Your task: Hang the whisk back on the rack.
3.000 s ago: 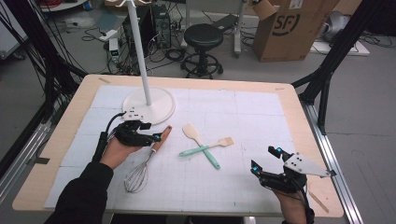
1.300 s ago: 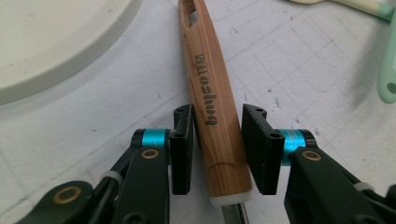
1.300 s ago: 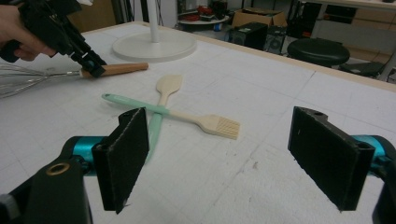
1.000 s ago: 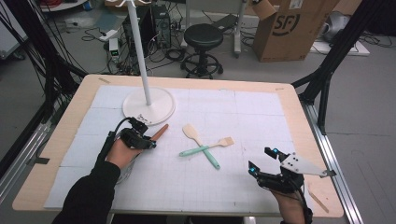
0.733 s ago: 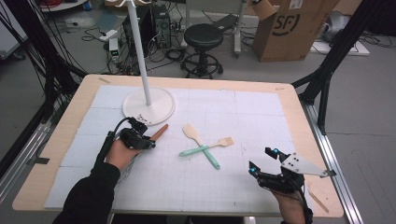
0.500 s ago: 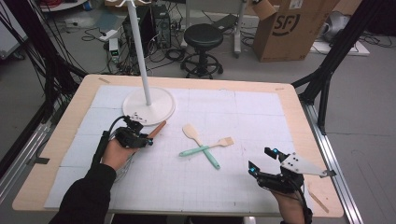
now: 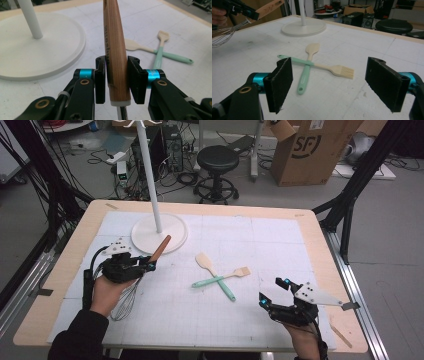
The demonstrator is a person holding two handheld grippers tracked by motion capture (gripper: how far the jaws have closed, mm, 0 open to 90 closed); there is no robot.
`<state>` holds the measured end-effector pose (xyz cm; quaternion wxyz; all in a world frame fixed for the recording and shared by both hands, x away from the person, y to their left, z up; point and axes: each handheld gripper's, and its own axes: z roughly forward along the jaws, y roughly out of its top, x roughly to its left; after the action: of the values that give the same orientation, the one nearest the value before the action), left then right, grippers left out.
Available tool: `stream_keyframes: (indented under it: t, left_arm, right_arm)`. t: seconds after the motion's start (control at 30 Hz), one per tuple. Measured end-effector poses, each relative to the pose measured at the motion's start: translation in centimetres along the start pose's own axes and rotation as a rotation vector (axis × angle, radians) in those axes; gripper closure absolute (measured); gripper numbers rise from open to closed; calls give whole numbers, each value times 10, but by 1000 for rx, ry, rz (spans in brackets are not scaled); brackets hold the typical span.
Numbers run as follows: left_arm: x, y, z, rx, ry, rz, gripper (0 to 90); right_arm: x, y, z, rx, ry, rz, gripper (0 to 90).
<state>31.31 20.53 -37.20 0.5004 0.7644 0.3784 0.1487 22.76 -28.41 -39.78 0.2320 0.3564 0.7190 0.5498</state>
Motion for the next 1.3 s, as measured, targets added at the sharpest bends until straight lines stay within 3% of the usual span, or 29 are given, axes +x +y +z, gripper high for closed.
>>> stream_keyframes:
  t: [0.27,0.43,0.6,0.9,1.3]
  left_arm:
    - [-12,1,-18,-131,-65,20,699]
    - [-26,2,-26,-203,-106,51,698]
    - [-37,3,-30,-242,-129,73,698]
    - [-59,7,-28,-275,-186,120,698]
    - [-84,9,-16,-271,-243,180,697]
  right_arm:
    - [6,11,7,0,33,7,211]
    - [8,28,16,-27,85,51,207]
    - [17,49,26,-51,148,48,199]
    - [38,77,49,-39,236,22,190]
    - [64,102,77,-35,346,-8,195]
